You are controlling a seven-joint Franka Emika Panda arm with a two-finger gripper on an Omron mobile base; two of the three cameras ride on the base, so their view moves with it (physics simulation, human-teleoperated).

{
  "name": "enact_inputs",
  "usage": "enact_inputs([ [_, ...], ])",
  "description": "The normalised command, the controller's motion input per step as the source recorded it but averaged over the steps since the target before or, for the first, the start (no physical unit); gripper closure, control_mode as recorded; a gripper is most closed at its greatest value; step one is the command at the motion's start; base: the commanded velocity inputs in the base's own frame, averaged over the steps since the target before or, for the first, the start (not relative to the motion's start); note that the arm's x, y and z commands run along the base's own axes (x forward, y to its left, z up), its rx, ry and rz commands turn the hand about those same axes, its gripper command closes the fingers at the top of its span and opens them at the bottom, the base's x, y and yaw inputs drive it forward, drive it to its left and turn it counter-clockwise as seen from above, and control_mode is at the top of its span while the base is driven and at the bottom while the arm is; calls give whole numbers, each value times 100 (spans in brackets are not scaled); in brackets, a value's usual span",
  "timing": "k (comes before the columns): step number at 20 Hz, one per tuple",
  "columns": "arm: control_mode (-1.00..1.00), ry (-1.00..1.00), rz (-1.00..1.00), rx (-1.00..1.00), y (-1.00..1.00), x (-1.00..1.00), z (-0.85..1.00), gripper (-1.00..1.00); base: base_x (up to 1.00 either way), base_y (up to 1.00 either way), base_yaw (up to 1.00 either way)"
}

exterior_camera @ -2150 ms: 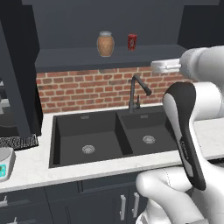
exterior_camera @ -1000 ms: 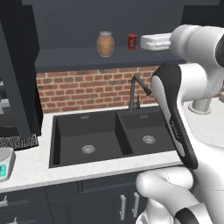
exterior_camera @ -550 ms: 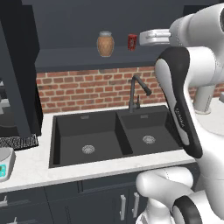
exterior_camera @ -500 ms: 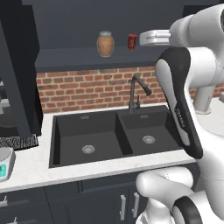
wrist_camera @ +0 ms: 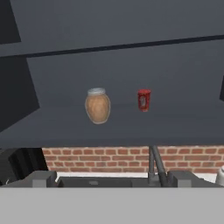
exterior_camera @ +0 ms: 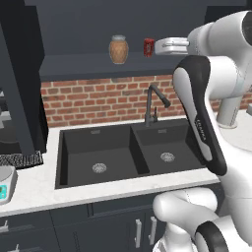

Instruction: Pick the honey bottle and place it on the digital scale for weighing, and close the cabinet.

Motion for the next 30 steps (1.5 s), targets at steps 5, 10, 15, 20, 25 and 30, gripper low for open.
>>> enact_inputs([
  [5, -100, 1, 0, 0, 0, 8, 0, -100, 0, 0, 0],
  [10, -100, 2, 0, 0, 2, 10, -1, -100, 0, 0, 0],
  [15, -100, 0, 0, 0, 28, 29, -10, -100, 0, 0, 0],
  [20, -100, 0, 0, 0, 28, 40, -5, -100, 0, 0, 0],
  [25, -100, 0, 0, 0, 0, 40, 0, -100, 0, 0, 0],
  [30, -100, 0, 0, 0, 0, 35, 0, -100, 0, 0, 0],
])
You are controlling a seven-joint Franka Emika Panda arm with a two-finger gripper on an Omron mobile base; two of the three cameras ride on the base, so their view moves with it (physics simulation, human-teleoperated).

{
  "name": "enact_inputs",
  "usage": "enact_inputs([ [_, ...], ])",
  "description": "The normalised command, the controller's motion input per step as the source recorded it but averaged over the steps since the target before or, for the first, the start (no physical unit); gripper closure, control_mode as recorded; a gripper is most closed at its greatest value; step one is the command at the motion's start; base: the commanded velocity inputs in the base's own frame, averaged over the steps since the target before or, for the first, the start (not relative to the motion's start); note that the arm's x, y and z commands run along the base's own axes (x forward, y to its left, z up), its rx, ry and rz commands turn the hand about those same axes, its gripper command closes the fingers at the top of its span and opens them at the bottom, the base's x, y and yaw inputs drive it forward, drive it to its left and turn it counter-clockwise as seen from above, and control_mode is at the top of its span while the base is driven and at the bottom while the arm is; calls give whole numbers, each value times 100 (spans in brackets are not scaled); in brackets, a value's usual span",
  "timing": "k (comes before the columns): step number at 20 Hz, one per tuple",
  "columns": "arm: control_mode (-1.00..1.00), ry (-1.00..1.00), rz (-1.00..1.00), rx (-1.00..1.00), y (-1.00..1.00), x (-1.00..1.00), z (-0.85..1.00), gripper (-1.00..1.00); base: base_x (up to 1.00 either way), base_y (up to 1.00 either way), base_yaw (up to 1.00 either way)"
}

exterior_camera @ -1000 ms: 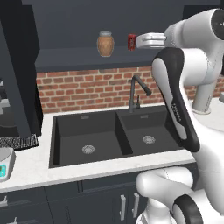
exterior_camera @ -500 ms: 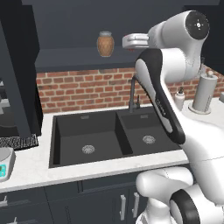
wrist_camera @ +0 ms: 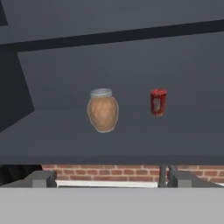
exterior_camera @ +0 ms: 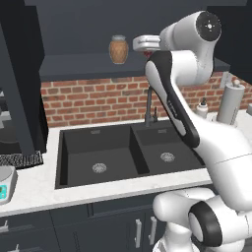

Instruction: Pick the honey bottle and place it on the digital scale for weighing, and close the cabinet.

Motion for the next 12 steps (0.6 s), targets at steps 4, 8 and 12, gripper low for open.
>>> enact_inputs([
  [4, -100, 0, 0, 0, 1, 25, 0, -100, 0, 0, 0],
  [8, -100, 0, 0, 0, 0, 21, 0, -100, 0, 0, 0],
  [12, -100, 0, 0, 0, 0, 24, 0, -100, 0, 0, 0],
])
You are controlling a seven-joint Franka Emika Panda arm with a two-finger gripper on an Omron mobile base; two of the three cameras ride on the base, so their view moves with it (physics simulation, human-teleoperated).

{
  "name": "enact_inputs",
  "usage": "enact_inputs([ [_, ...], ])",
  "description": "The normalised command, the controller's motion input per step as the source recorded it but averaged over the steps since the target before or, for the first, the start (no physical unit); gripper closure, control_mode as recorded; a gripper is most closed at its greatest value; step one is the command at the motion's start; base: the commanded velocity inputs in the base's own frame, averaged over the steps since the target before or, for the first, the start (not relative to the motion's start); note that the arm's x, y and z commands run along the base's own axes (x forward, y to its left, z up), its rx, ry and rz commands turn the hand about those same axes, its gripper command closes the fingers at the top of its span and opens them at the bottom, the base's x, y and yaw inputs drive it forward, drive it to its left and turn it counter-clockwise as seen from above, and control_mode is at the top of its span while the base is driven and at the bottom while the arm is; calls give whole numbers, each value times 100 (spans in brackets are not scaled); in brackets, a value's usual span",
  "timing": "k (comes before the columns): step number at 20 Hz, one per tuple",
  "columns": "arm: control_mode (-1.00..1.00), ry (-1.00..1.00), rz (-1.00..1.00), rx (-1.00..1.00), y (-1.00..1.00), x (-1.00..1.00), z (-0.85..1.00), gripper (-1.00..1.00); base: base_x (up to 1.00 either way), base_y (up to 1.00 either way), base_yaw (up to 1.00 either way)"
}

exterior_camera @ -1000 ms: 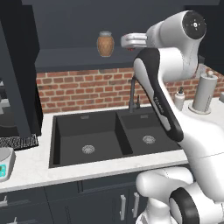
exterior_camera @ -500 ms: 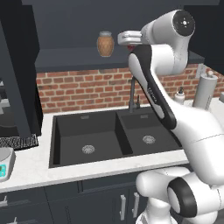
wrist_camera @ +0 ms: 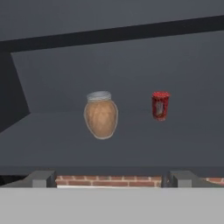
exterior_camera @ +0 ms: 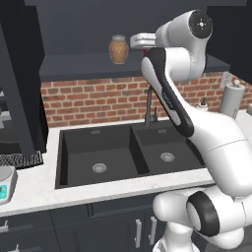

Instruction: Pick the honey bottle and place it on the digital scale for weighing, and close the cabinet.

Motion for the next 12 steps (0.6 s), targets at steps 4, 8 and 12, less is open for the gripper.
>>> enact_inputs([
  [4, -100, 0, 0, 0, 1, 19, 0, -100, 0, 0, 0],
  [8, -100, 0, 0, -1, 10, 28, 0, -100, 0, 0, 0],
  [12, -100, 0, 0, -5, 26, 35, 0, -100, 0, 0, 0],
])
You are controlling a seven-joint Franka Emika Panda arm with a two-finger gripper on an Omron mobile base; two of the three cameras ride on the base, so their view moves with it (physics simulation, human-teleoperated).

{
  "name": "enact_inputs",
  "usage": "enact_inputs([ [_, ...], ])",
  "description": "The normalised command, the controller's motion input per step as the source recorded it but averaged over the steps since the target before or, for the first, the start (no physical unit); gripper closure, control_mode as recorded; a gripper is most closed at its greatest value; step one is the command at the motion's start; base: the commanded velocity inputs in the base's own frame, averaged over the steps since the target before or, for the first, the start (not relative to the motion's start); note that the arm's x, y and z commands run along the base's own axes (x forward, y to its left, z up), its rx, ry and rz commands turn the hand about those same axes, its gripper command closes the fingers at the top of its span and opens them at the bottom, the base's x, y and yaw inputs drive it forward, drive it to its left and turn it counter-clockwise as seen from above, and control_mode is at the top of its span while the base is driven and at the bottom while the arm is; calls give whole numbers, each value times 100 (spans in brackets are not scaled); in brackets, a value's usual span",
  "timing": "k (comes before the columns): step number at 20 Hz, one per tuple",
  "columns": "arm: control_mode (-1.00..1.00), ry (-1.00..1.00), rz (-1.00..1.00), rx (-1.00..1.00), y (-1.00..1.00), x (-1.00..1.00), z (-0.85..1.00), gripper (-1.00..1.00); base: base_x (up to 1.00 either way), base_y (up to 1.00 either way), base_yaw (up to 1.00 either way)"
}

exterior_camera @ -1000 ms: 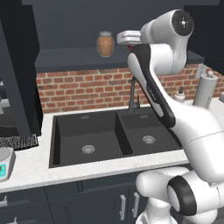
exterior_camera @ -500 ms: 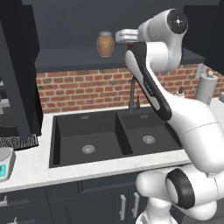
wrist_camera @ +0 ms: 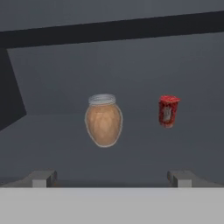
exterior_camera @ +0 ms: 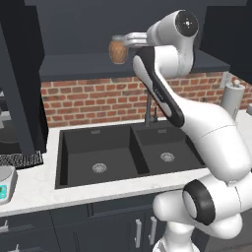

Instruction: Pick the honey bottle and place it on the digital scale for weighing, and close the cabinet.

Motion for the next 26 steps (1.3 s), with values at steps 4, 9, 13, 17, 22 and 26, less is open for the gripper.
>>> enact_inputs([
  [4, -100, 2, -1, -6, 29, 28, 0, -100, 0, 0, 0],
  [9, -100, 7, -5, -5, 19, 20, 9, -100, 0, 0, 0],
  [13, -100, 1, -5, -3, 5, 30, 21, -100, 0, 0, 0],
  [17, -100, 0, -1, -3, 2, 35, 21, -100, 0, 0, 0],
  [22, -100, 0, 0, 0, 5, 33, 13, -100, 0, 0, 0],
  [26, -100, -9, 0, 0, 9, 21, 4, -100, 0, 0, 0],
])
